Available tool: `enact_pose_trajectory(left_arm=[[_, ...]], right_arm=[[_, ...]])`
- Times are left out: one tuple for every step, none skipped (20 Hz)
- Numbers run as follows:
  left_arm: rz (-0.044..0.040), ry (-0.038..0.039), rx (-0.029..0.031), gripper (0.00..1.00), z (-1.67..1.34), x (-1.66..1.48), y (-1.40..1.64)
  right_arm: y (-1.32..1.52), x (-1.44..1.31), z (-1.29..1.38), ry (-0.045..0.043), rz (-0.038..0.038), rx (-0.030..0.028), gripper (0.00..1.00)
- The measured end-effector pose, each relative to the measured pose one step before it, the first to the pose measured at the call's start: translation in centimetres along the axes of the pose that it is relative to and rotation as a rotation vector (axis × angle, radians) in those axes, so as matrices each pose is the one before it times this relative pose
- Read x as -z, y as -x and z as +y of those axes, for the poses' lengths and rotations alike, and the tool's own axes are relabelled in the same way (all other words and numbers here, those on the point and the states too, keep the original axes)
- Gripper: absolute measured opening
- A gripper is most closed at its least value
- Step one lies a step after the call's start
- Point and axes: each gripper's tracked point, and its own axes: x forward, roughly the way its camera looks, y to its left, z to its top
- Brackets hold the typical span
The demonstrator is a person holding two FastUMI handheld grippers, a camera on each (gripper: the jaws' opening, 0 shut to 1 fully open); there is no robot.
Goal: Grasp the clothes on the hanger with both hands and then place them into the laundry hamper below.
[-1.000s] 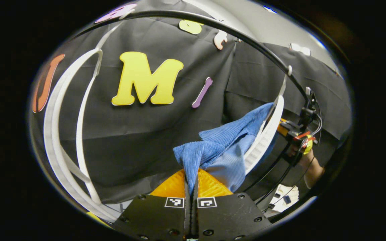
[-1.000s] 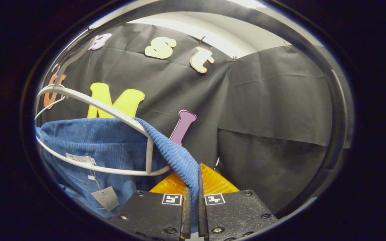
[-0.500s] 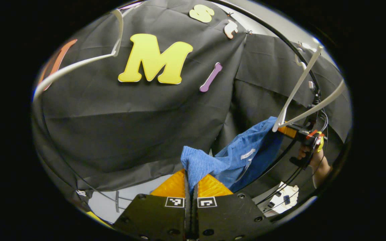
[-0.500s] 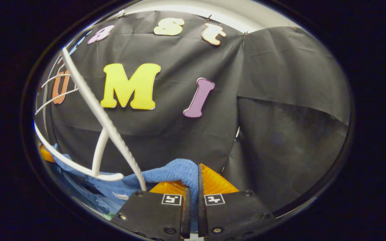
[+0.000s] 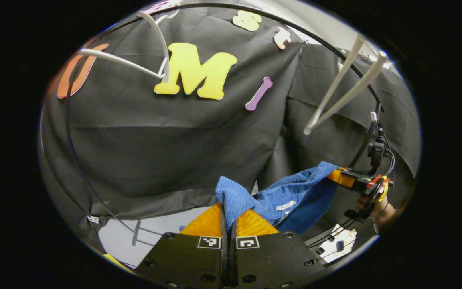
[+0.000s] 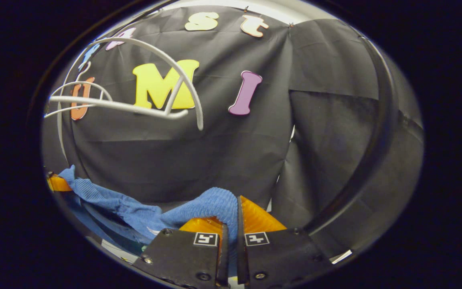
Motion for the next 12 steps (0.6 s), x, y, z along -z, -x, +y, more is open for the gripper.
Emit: enact_pose_trajectory(left_arm=[[-0.00202, 0.01539, -0.01196, 0.01, -0.244, 0.499, 0.195], [-0.00144, 0.01389, -0.01355, 0.00, -0.269, 0.689, 0.322], [-0.00495, 0.01436, -0.01433, 0.00, -0.195, 0.489, 0.235], [-0.00532, 0.01347, -0.01260, 0.01, -0.086, 0.328, 0.093], [-0.00988, 0.00818, -0.01631, 0.00, 0.112, 0.297, 0.174], [-0.00534, 0.00216, -0.01762, 0.00, 0.261, 0.455, 0.330], [-0.00310, 0.00616, -0.01383, 0.00, -0.053, 0.516, 0.241], [0.00147, 0.00908, -0.00867, 0.00, -0.209, 0.673, 0.679], [-0.00058, 0.01394, -0.00400, 0.00, -0.220, 0.545, 0.296], [0.00291, 0.01751, 0.00182, 0.00, -0.516, 0.777, 0.241], [-0.00293, 0.01496, 0.00120, 0.00, -0.274, 0.447, 0.197], [-0.00186, 0.00959, 0.00130, 0.00, -0.349, 0.328, 0.018]], right_arm=[[0.428, 0.890, 0.484, -0.00697, 0.01080, -0.01269, 0.11], [0.448, 0.883, 0.423, -0.01537, 0.01187, -0.01214, 0.12], [-0.072, 0.618, 0.353, -0.01998, 0.02012, -0.01377, 0.12], [0.097, 1.233, 0.557, -0.02110, 0.02169, -0.01261, 0.12], [0.301, 1.416, 0.551, -0.02143, 0.02436, -0.01292, 0.12], [0.220, 1.105, 0.531, -0.02114, 0.02167, -0.01836, 0.11], [-0.012, 1.004, 0.684, -0.02225, 0.02326, -0.01836, 0.11], [0.103, 0.982, 0.841, -0.02427, 0.02117, -0.02854, 0.11], [-0.193, 0.883, 0.911, -0.02960, 0.02343, -0.02610, 0.11], [-0.138, 0.941, 0.918, -0.03198, 0.02413, -0.03325, 0.12], [-0.211, 0.895, 1.130, -0.03833, 0.03121, -0.03691, 0.11], [-0.019, 1.167, 1.061, -0.03666, 0.02630, -0.03996, 0.12]])
